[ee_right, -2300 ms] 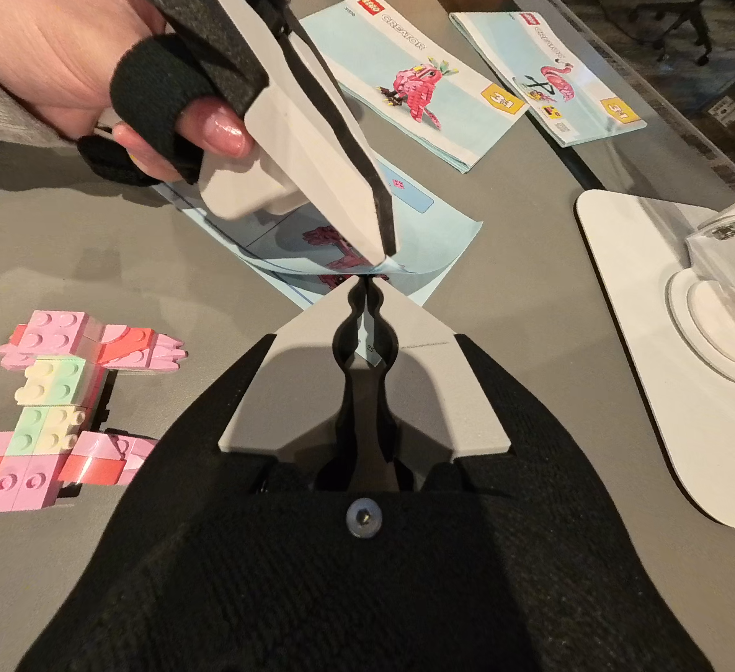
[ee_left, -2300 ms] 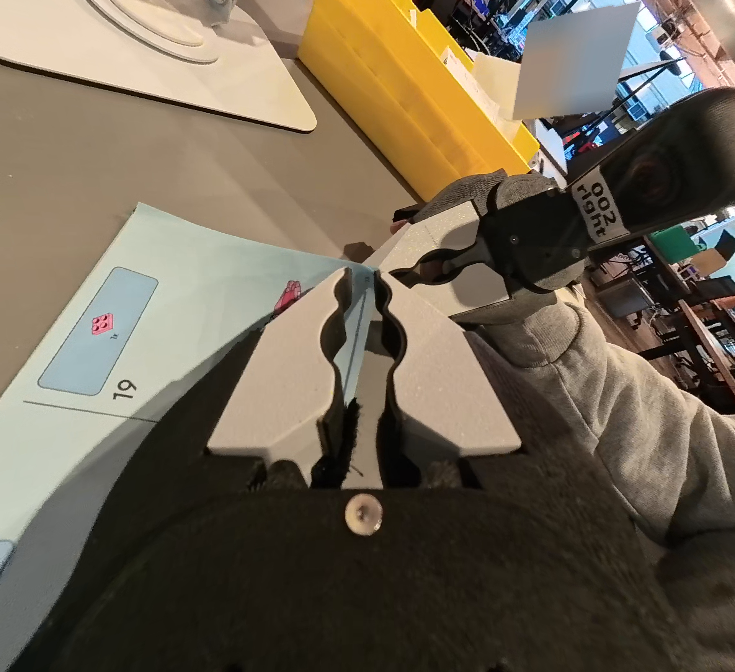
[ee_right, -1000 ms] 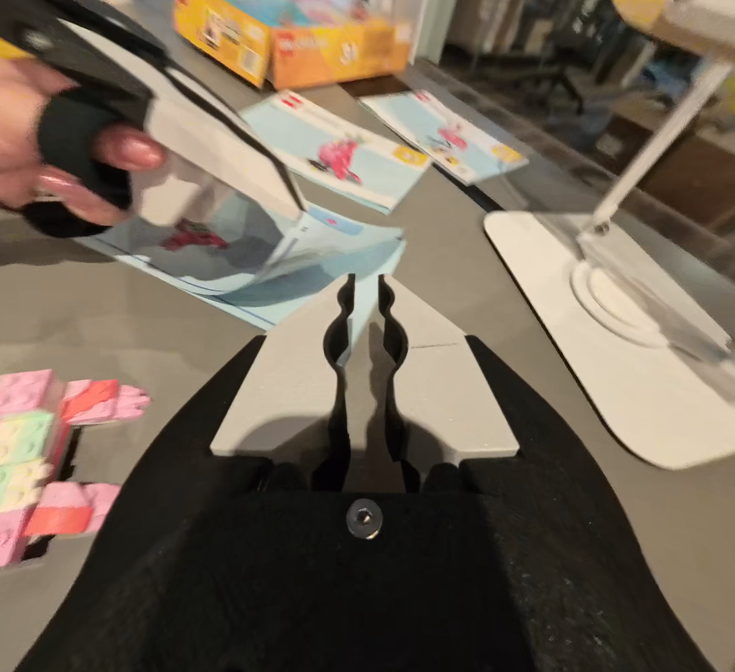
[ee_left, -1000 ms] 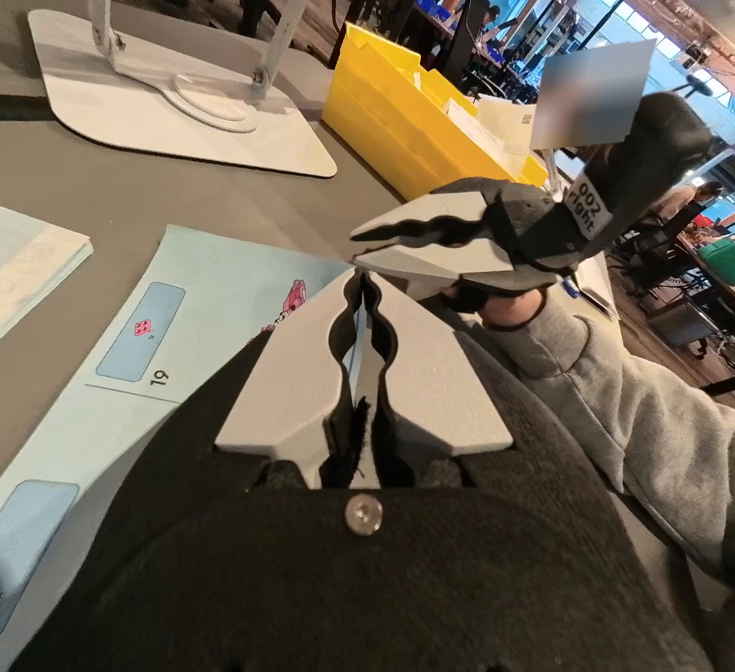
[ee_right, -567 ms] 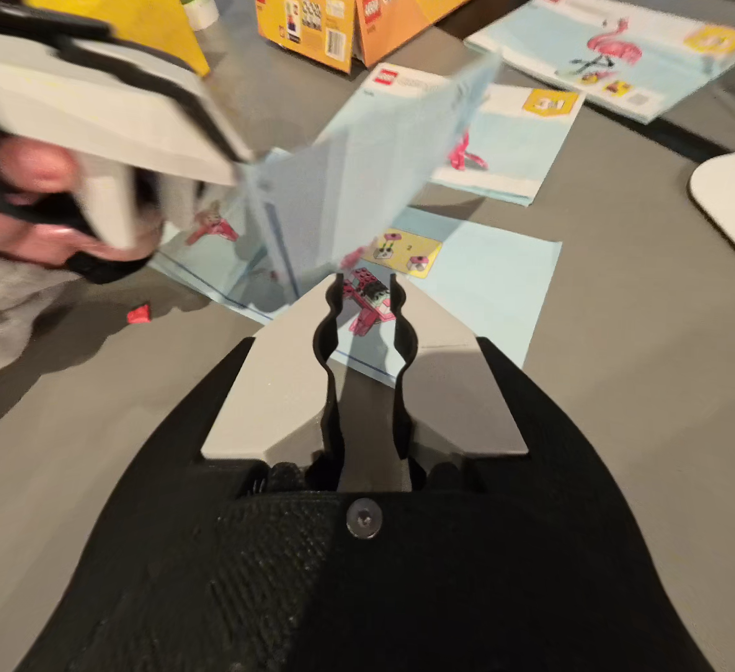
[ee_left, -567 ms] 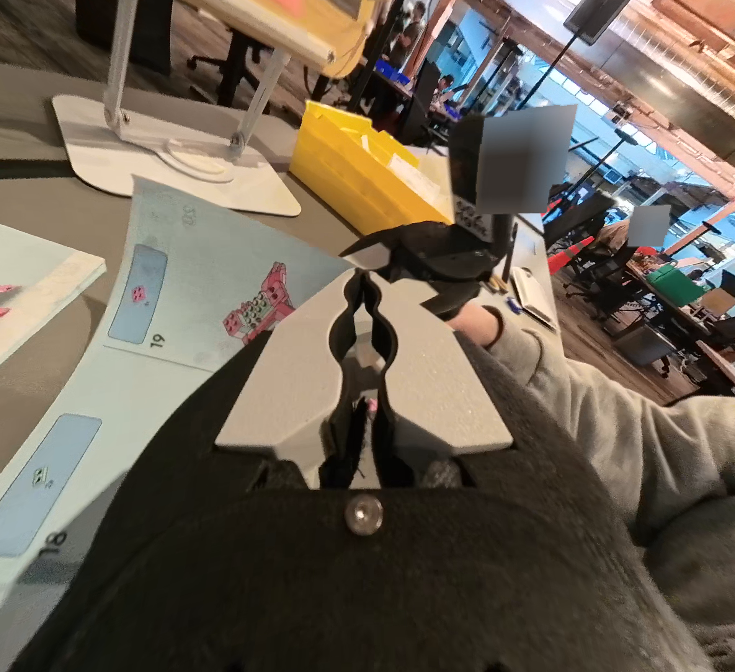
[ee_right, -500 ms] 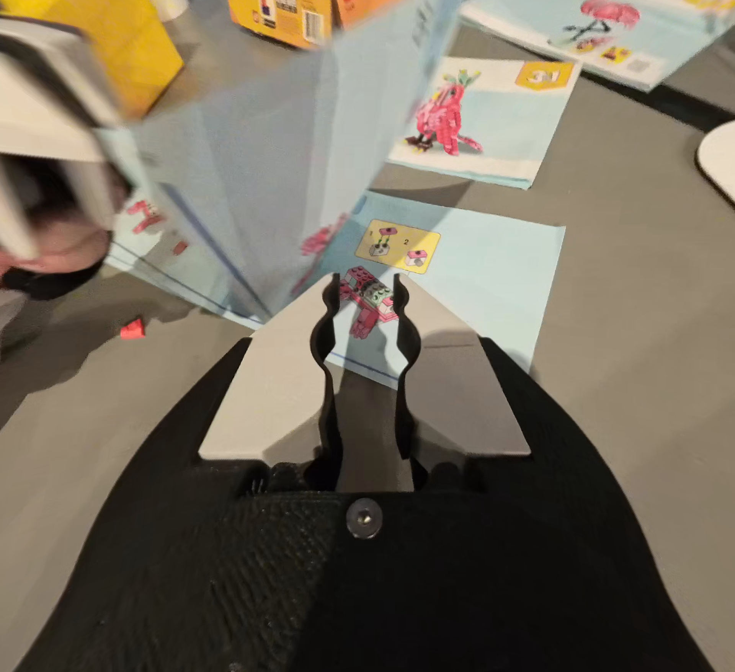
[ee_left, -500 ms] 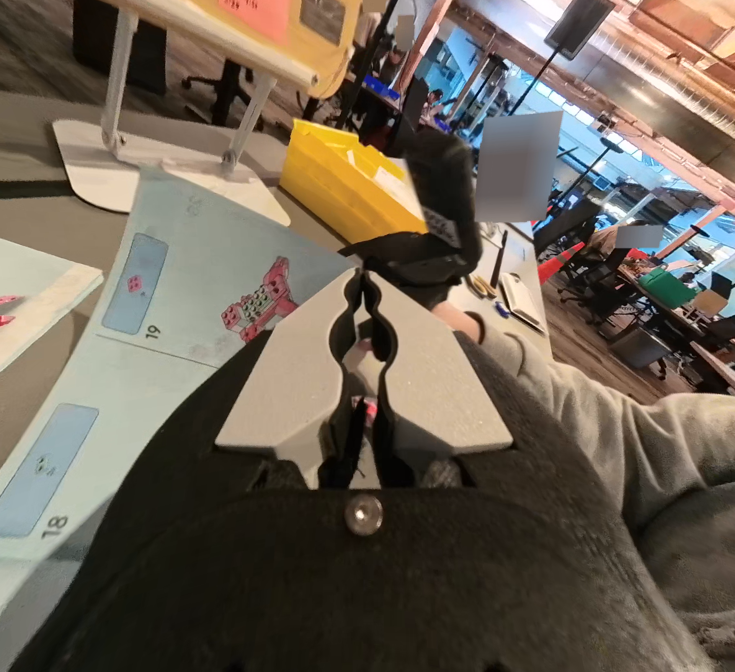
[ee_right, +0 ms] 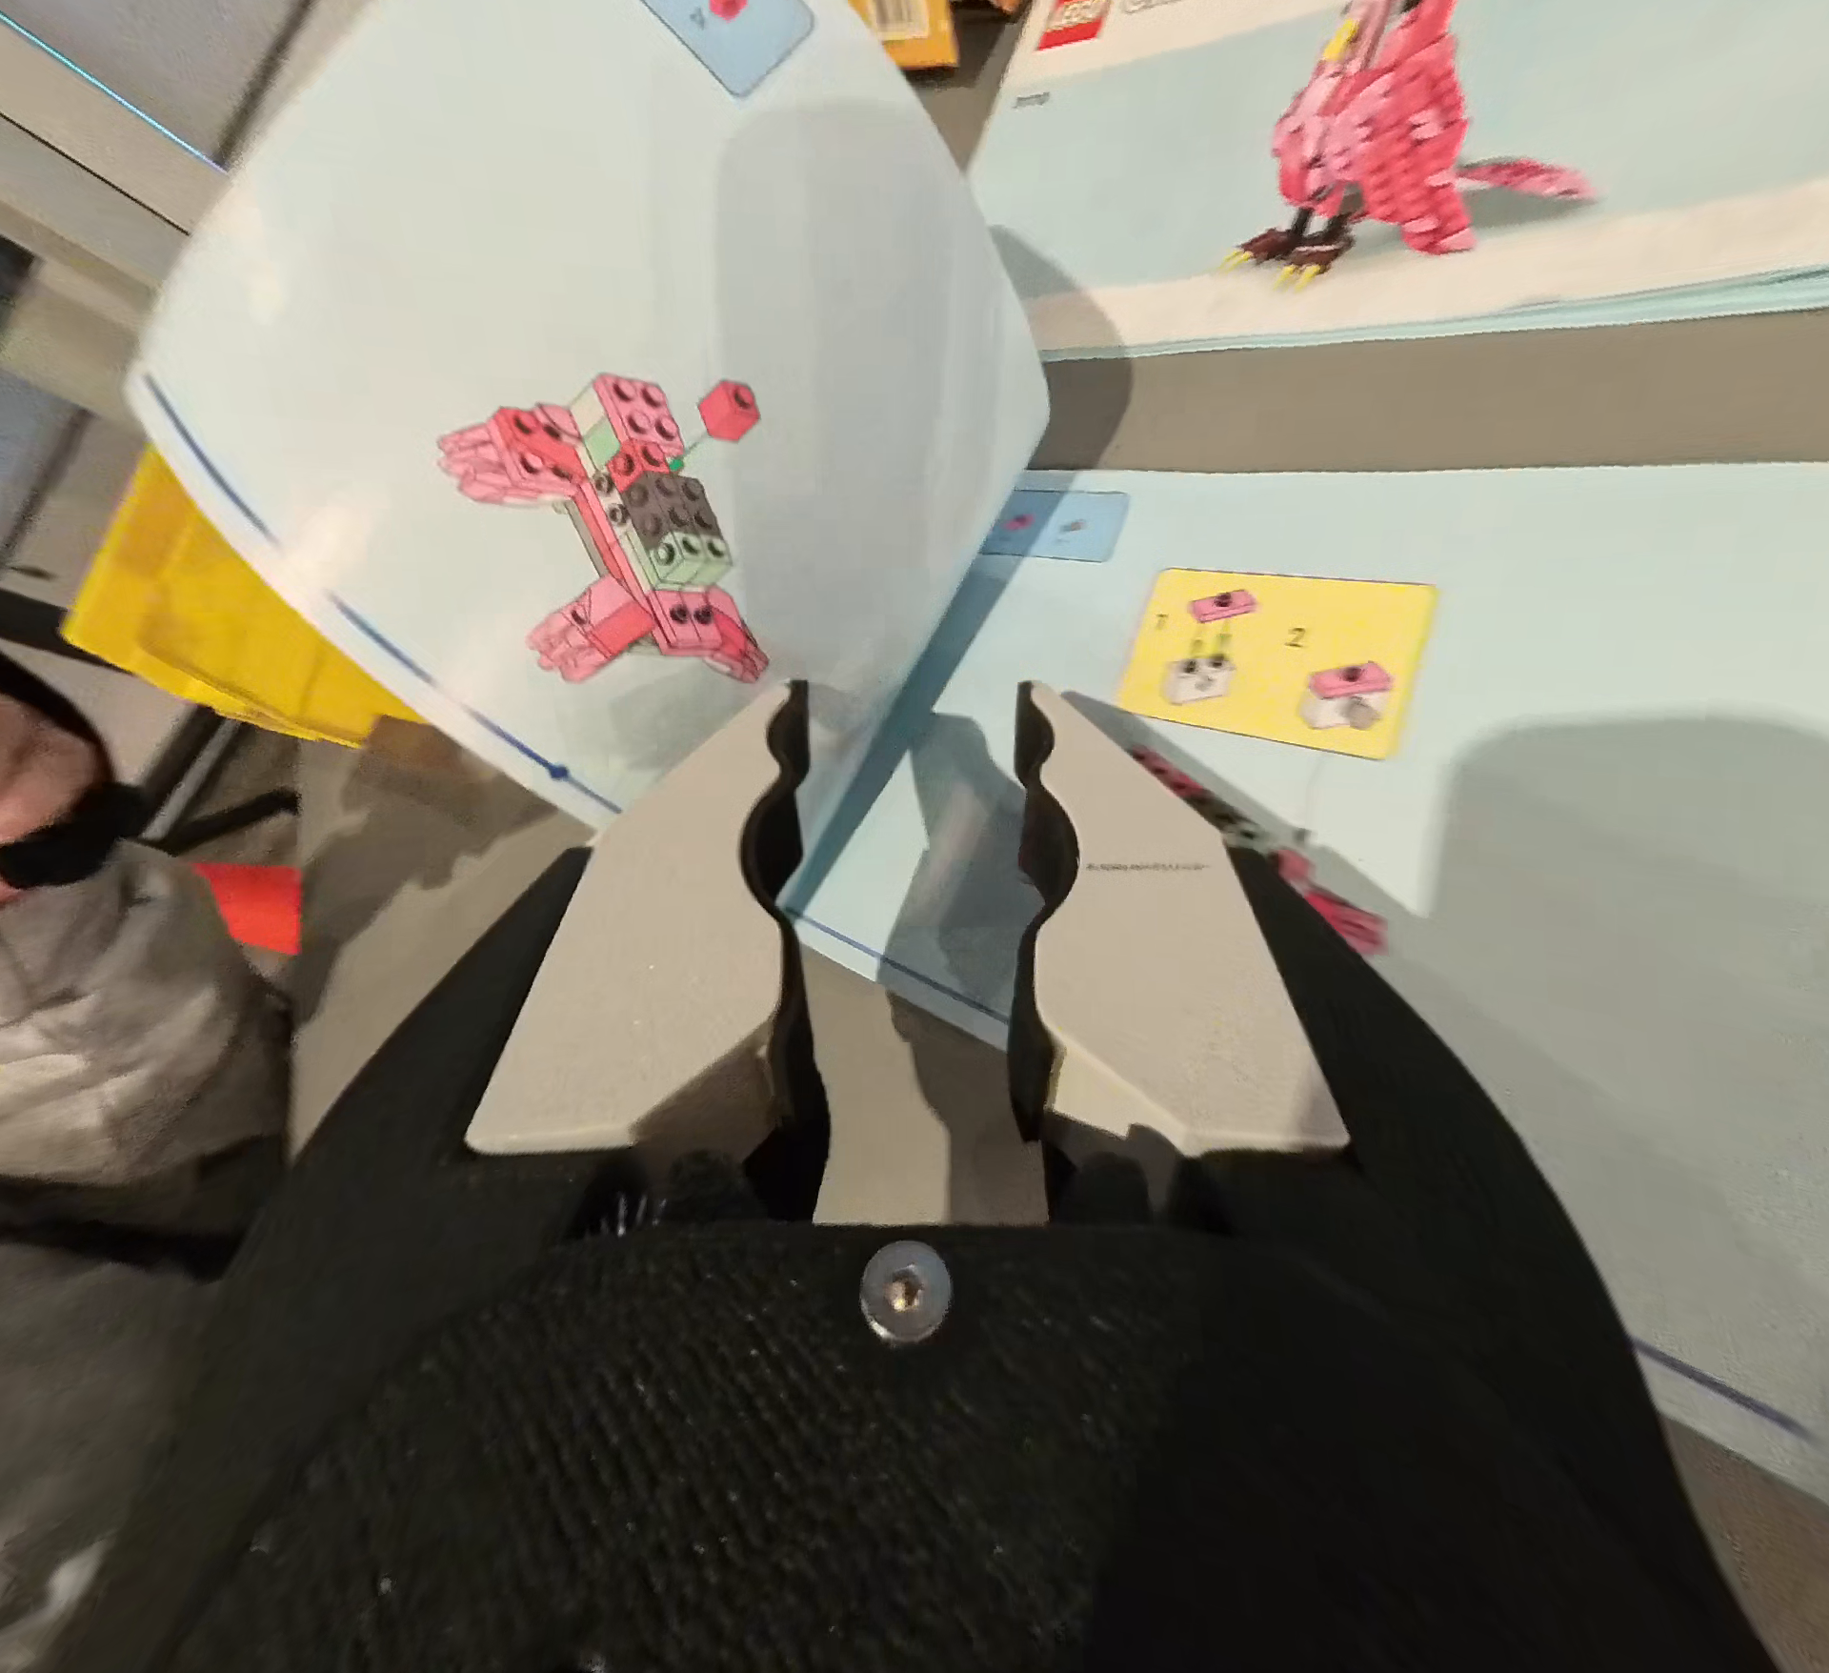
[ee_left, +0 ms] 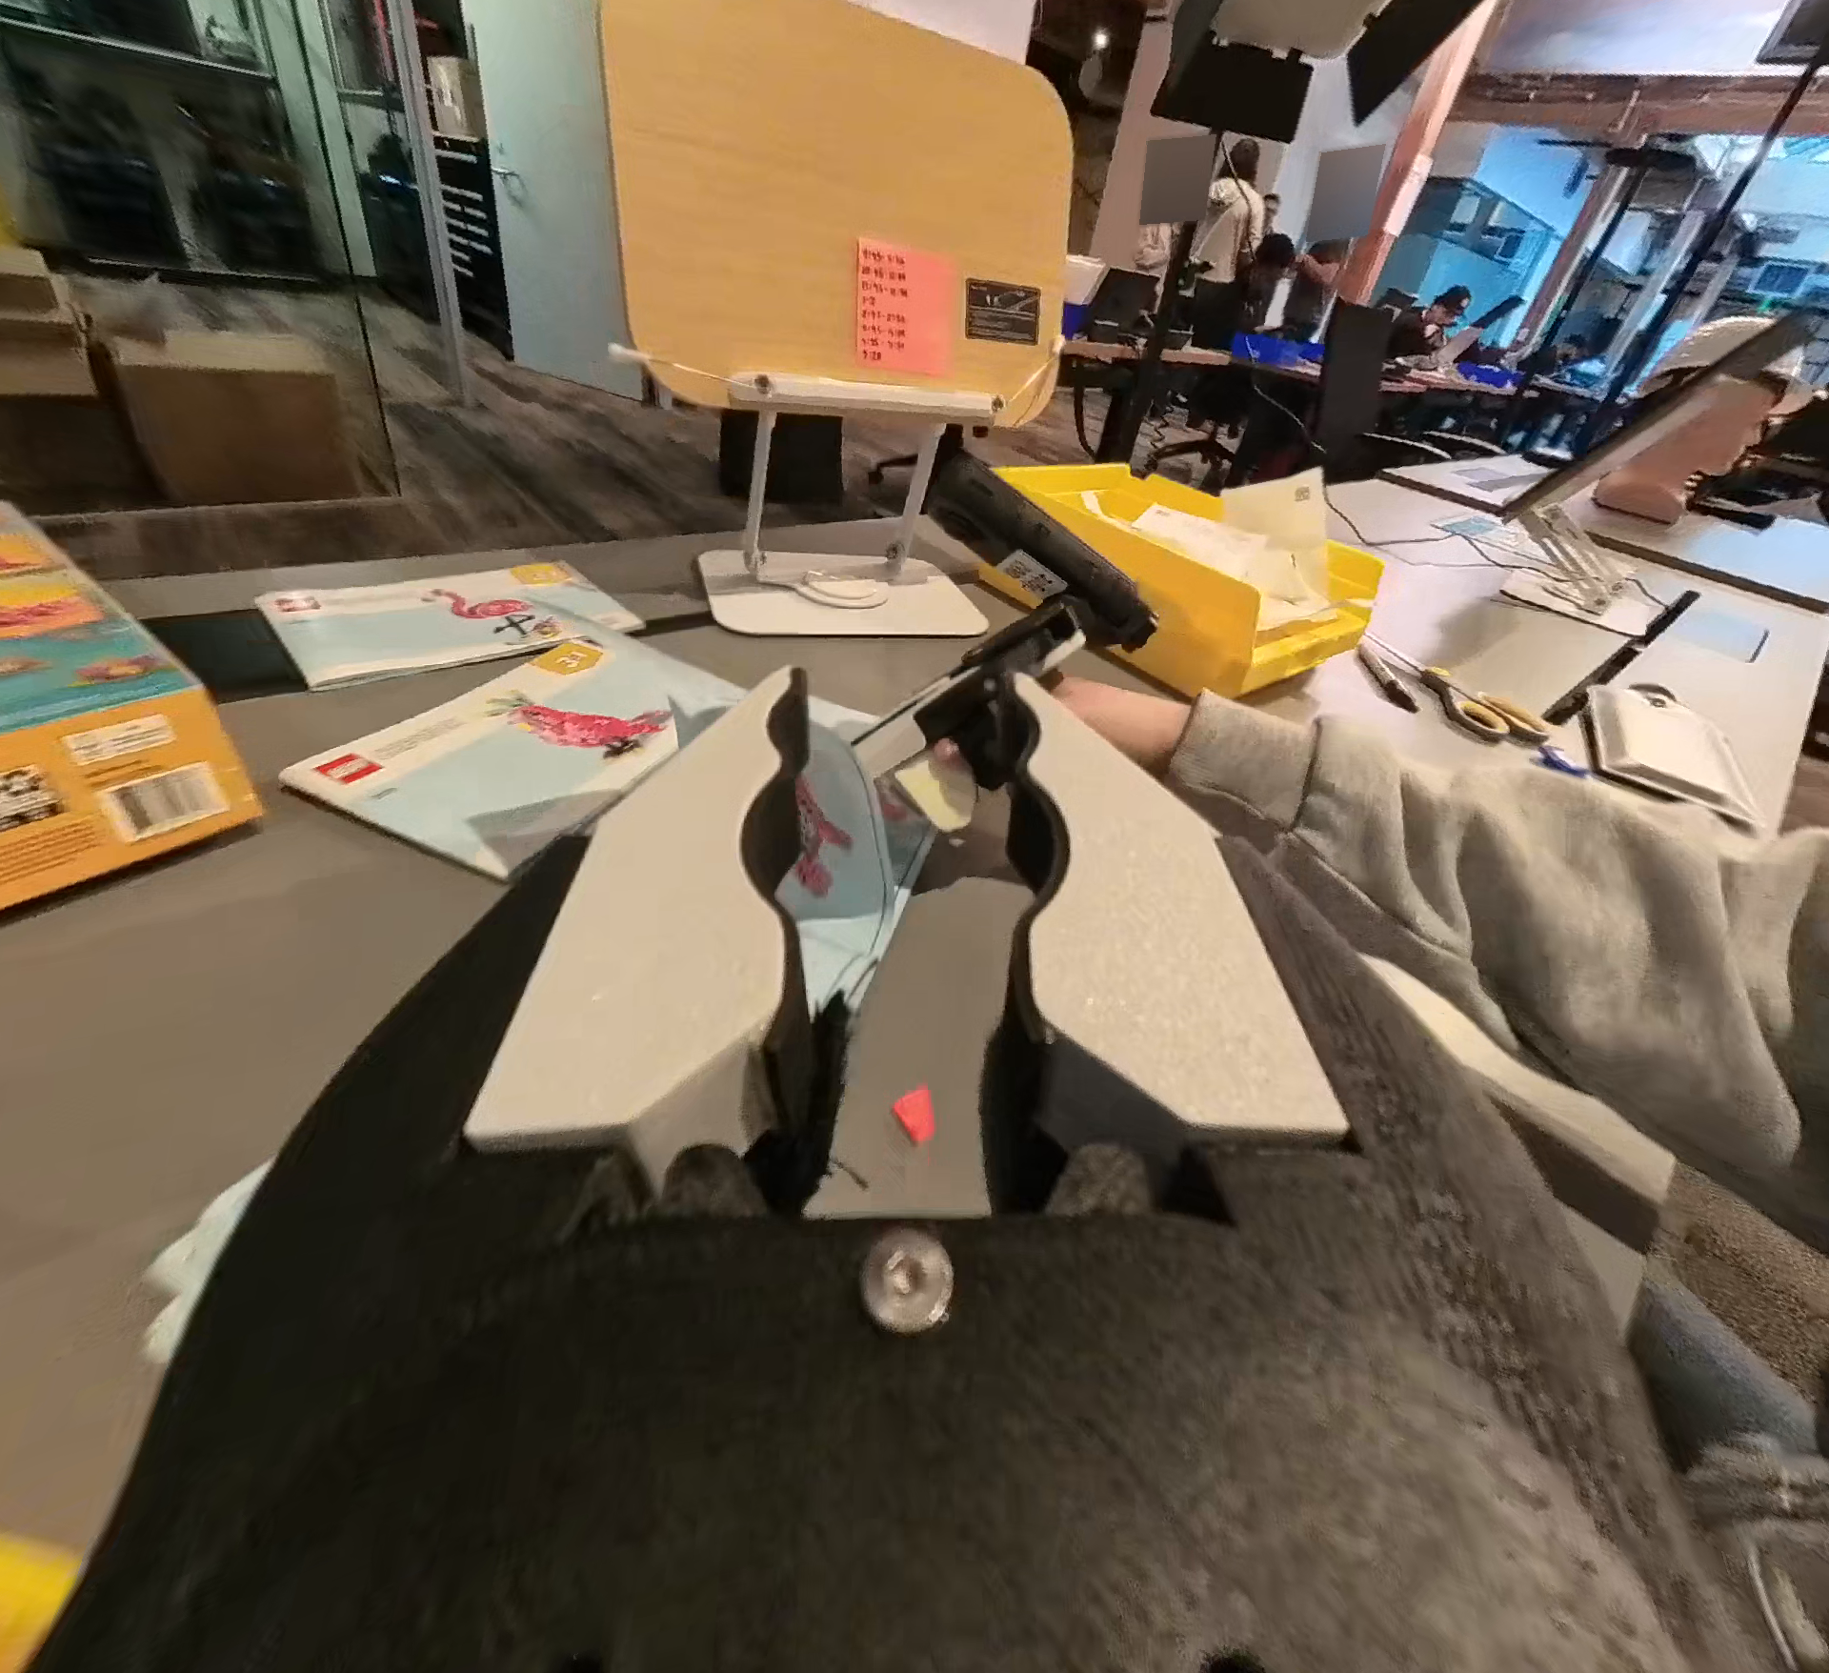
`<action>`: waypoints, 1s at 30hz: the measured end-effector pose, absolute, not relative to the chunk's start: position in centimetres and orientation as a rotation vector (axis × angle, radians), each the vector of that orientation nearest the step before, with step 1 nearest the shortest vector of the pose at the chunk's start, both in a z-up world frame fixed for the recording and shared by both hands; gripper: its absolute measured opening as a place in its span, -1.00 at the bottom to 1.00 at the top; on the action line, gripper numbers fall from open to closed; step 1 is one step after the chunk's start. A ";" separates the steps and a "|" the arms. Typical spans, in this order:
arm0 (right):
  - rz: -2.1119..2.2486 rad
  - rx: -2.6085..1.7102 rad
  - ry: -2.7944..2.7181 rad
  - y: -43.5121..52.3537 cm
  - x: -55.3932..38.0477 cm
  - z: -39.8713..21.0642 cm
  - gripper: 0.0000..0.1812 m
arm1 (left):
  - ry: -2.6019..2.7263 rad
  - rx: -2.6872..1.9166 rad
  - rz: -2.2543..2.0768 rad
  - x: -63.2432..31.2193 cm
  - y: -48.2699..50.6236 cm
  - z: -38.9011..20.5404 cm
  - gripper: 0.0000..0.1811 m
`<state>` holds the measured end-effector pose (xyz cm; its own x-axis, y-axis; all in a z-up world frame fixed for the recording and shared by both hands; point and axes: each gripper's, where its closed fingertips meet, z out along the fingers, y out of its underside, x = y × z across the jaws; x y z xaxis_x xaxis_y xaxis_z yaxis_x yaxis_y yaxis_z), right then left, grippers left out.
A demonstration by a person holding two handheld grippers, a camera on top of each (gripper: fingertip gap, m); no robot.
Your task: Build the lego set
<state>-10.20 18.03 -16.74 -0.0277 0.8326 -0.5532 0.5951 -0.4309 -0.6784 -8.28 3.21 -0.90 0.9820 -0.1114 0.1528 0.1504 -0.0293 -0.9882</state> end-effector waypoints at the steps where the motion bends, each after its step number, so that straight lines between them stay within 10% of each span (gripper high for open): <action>1: 1.499 -2.006 -1.505 17.2 -10.5 -16.5 -0.53 | -0.030 -1.583 -0.205 -8.5 2.3 -1.0 -0.59; 20: 0.586 -1.544 -2.126 9.3 -13.7 -19.3 -0.49 | -0.207 -1.314 0.081 -14.3 -10.0 0.5 -0.59; 30: 0.827 -1.145 -1.542 11.5 -7.3 -7.1 -0.45 | -0.173 -1.224 0.165 -12.2 -11.3 1.1 -0.59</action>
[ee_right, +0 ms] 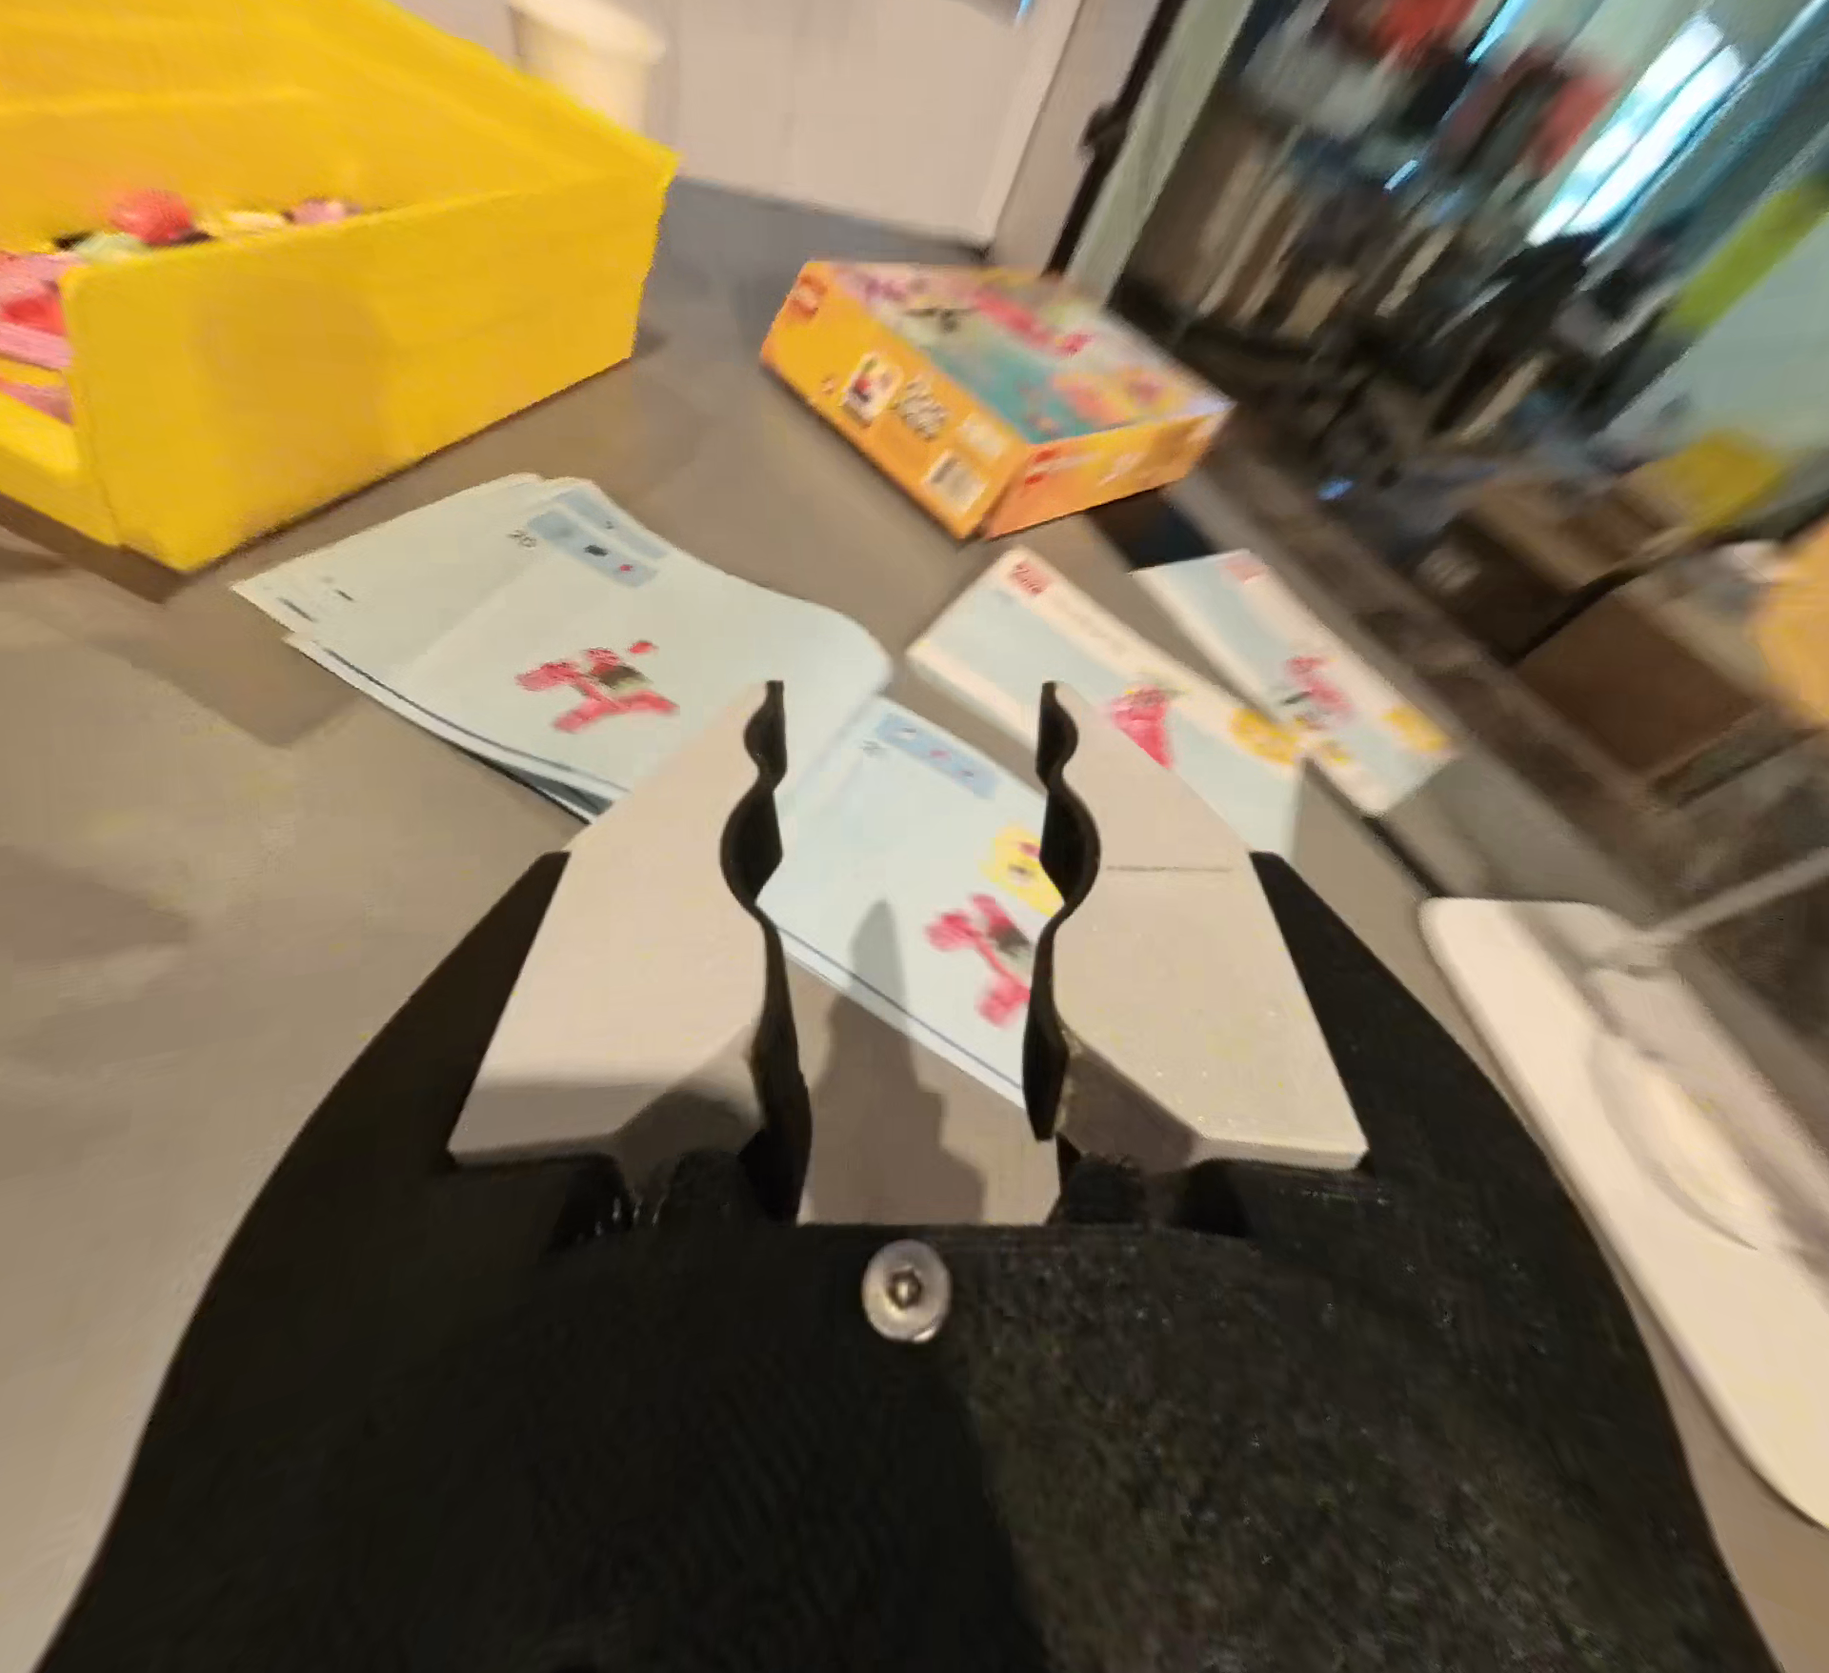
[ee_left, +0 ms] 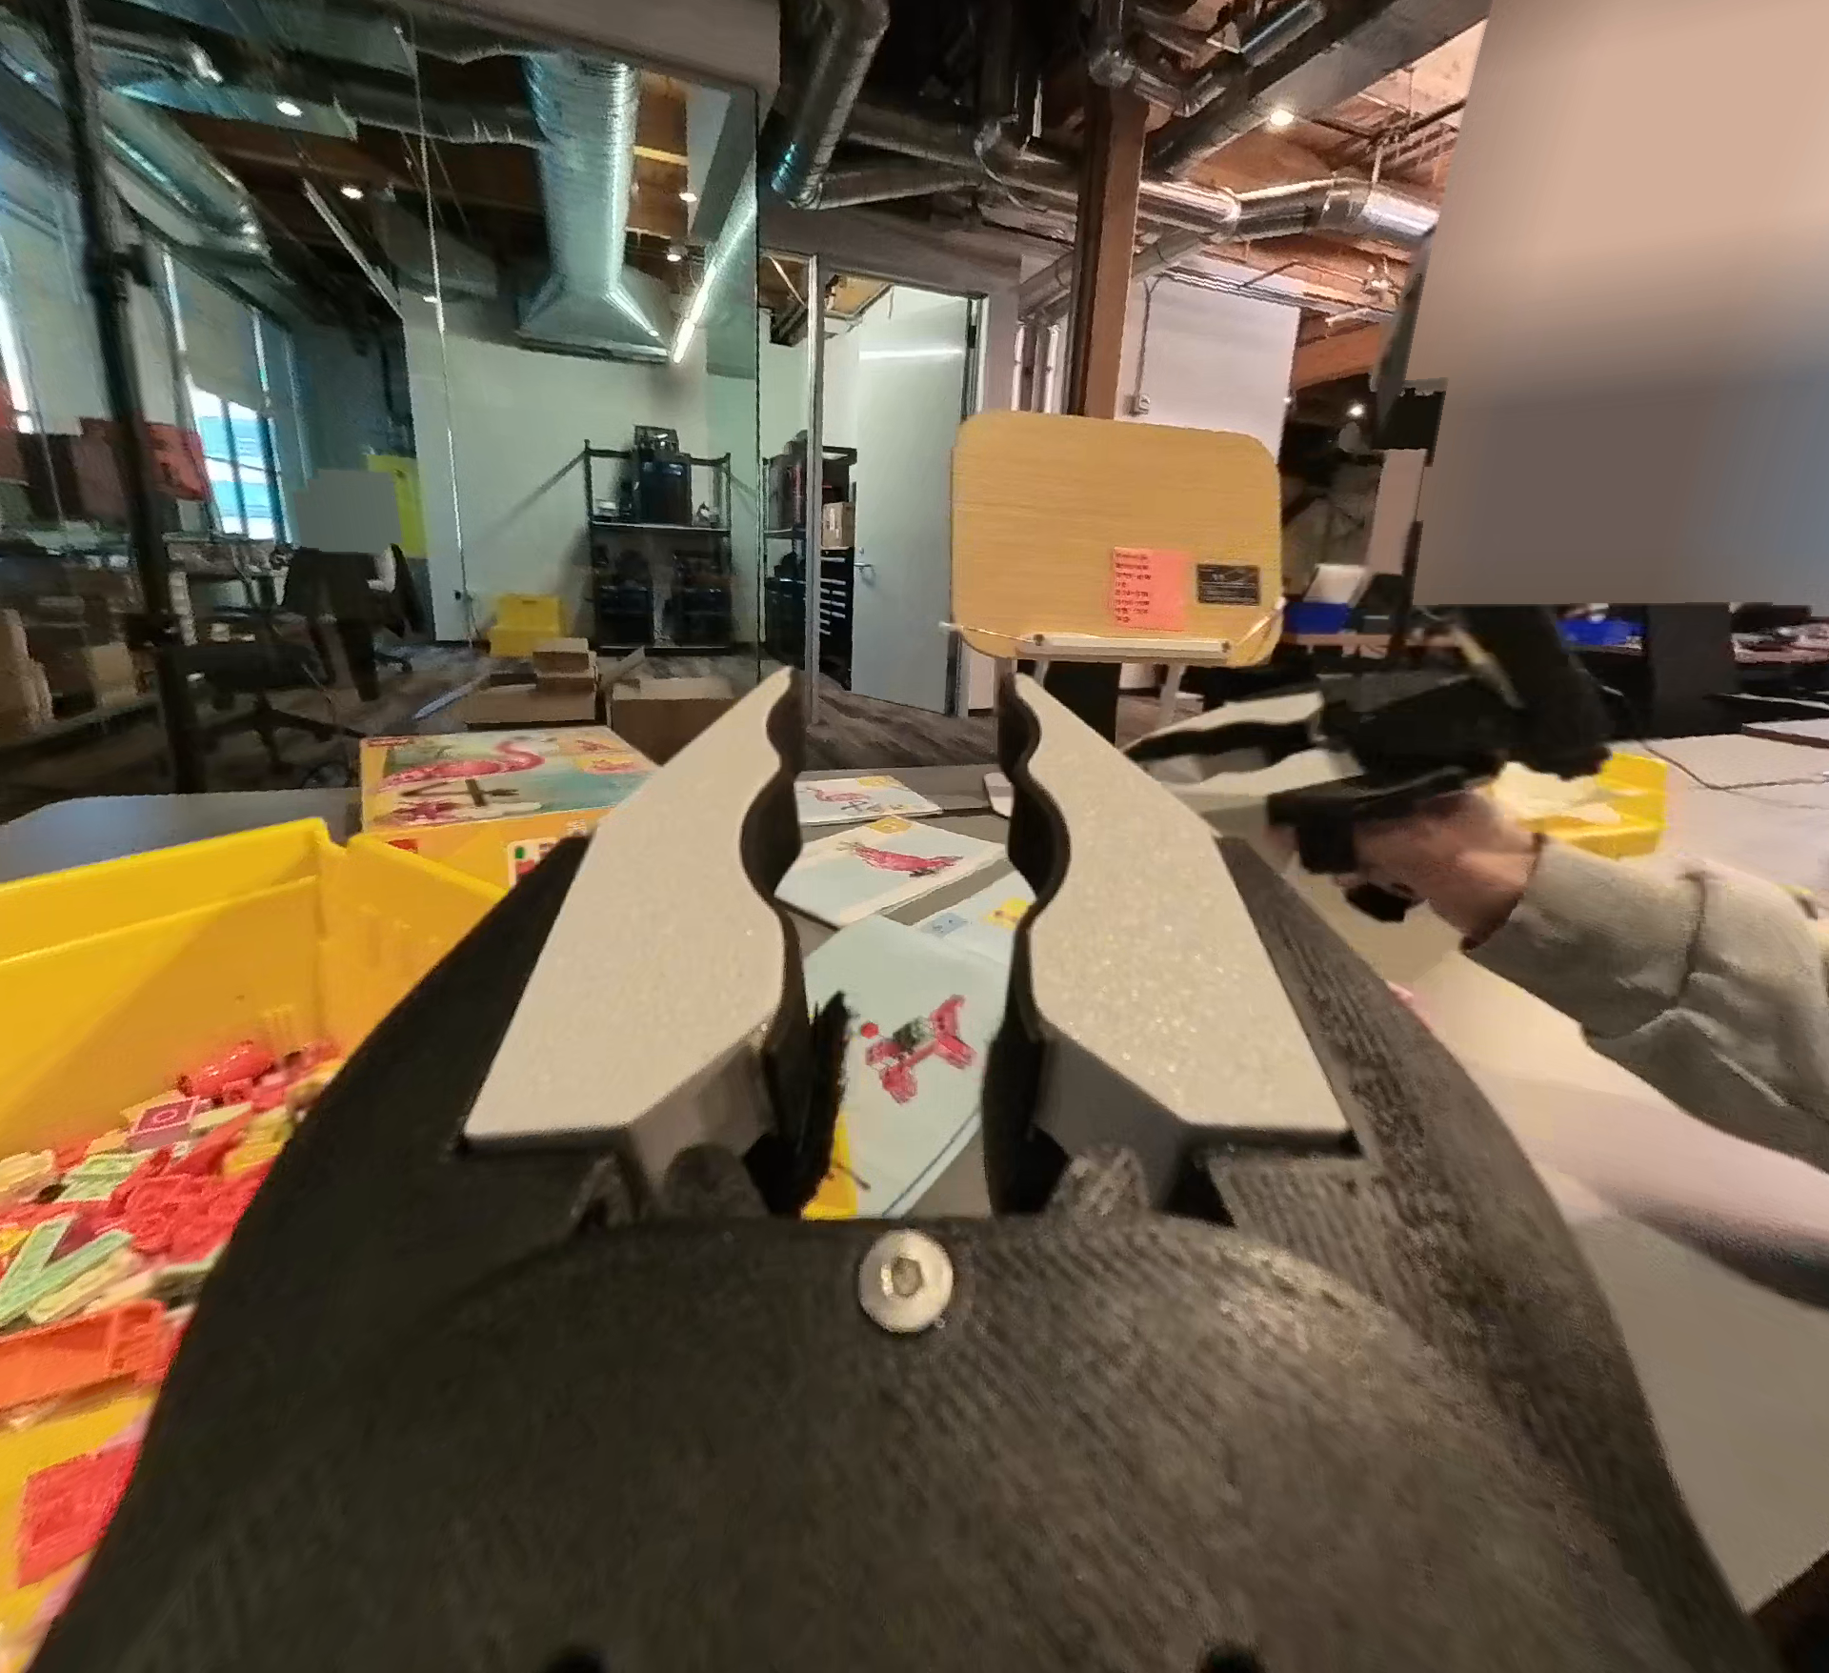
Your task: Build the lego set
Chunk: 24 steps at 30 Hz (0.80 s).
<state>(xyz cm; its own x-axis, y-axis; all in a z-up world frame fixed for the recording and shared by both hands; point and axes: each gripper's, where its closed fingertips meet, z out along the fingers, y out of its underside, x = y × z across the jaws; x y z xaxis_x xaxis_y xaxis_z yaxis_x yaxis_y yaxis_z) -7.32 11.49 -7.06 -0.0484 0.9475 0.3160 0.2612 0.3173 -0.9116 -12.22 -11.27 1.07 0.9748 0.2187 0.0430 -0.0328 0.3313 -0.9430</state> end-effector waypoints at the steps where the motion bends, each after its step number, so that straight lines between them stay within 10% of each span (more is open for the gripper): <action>1: 0.798 -1.084 -1.492 12.4 -5.5 -6.5 -0.45 | -0.148 -1.234 0.170 -11.4 -11.0 0.7 -0.59; 9: 0.570 -0.906 -1.178 21.3 6.5 -7.8 -0.52 | 0.201 -1.573 0.006 -1.3 -2.1 -7.2 -0.68; 24: 0.737 -1.019 -1.175 23.6 7.6 -8.9 -0.56 | -0.256 -2.351 0.339 -14.7 4.6 -18.2 -0.63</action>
<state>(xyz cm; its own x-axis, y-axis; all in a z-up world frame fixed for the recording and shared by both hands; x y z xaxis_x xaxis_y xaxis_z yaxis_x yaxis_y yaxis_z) 7.63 23.58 -8.87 0.2535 0.8881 0.3834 0.0408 0.3862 -0.9215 -14.69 4.58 -18.19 0.9452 0.2797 -0.1684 0.0855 -0.7099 -0.6991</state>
